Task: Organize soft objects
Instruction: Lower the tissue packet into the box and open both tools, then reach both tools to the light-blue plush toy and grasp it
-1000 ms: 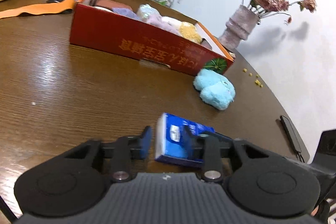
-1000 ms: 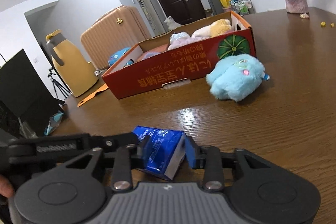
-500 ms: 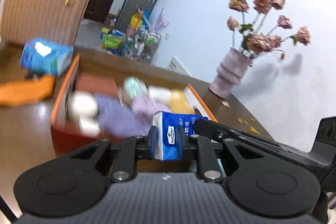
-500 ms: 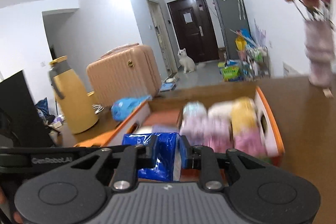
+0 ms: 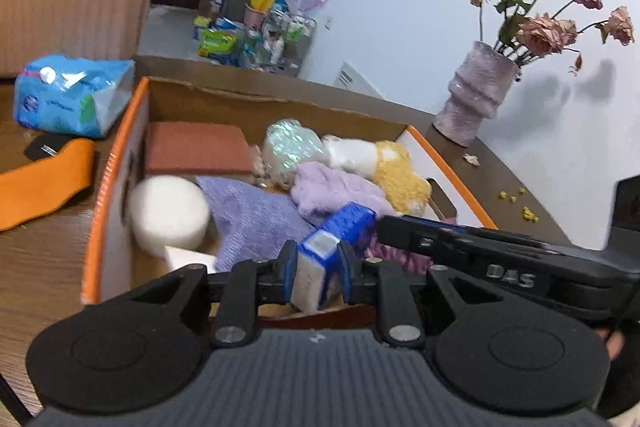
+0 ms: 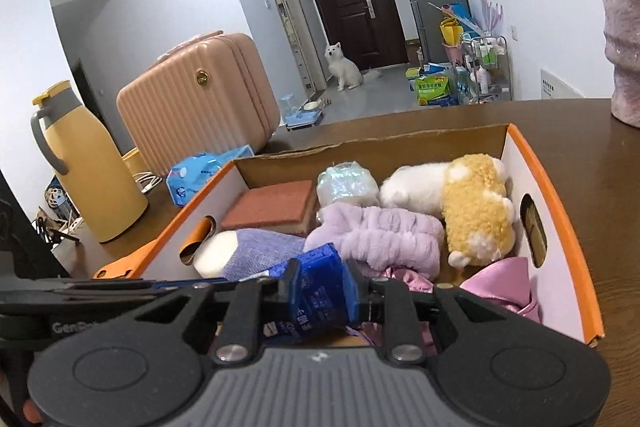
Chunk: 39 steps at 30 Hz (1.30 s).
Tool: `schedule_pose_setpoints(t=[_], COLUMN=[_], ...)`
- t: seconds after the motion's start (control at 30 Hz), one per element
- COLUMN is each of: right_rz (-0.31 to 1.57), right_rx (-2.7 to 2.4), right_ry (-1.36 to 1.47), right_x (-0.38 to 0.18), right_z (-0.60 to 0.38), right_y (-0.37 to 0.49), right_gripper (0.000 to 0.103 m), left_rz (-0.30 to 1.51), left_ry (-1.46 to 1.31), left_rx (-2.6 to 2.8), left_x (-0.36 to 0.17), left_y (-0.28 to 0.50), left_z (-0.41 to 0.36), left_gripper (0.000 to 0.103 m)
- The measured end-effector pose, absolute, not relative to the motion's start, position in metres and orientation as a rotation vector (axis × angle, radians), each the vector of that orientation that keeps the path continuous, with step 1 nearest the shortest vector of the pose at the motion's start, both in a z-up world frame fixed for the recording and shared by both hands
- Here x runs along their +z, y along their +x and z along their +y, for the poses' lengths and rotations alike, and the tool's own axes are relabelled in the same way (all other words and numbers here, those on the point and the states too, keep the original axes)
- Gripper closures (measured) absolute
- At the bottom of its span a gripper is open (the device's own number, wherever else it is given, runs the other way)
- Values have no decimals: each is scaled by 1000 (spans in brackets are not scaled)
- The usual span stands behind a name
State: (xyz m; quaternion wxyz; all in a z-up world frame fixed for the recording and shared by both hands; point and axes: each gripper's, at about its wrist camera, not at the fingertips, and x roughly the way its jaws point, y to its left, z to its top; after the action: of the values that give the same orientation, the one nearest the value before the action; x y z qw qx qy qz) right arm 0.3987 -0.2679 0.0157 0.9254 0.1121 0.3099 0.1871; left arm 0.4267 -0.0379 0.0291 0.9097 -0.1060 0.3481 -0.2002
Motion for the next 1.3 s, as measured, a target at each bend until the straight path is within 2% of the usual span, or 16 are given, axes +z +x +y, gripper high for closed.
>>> schedule_pose_setpoints(t=[0.07, 0.27, 0.43, 0.5, 0.57, 0.6, 0.63, 0.67, 0.93, 1.13, 1.3], right_rz=[616, 539, 492, 475, 461, 449, 438, 424, 374, 453, 457], right_rx=[387, 356, 336, 329, 326, 323, 320, 313, 305, 307, 284], right_ry=[227, 205, 177, 159, 144, 129, 113, 92, 14, 74, 97], right_x=[24, 60, 84, 92, 97, 99, 98, 96, 45, 2, -9], right_z=[-270, -289, -300, -304, -306, -307, -307, -308, -317, -330, -341], right_y=[393, 361, 324, 307, 290, 279, 271, 259, 155, 86, 56], right_gripper=[80, 80, 79, 74, 64, 60, 54, 49, 43, 41, 38], left_rz=[695, 612, 552, 530, 507, 497, 487, 478, 478, 510, 528], left_ry=[-208, -203, -171, -151, -123, -104, -81, -51, 14, 50, 19], left_rx=[-388, -337, -310, -300, -290, -275, -255, -237, -209, -195, -189], left_x=[37, 73, 98, 105, 107, 106, 102, 96, 42, 13, 8], left_y=[424, 396, 355, 336, 316, 305, 293, 278, 164, 108, 98], left_z=[-36, -24, -22, -22, -23, -25, -27, -30, -46, -56, -53], left_gripper=[82, 71, 57, 51, 39, 30, 28, 28, 16, 15, 14])
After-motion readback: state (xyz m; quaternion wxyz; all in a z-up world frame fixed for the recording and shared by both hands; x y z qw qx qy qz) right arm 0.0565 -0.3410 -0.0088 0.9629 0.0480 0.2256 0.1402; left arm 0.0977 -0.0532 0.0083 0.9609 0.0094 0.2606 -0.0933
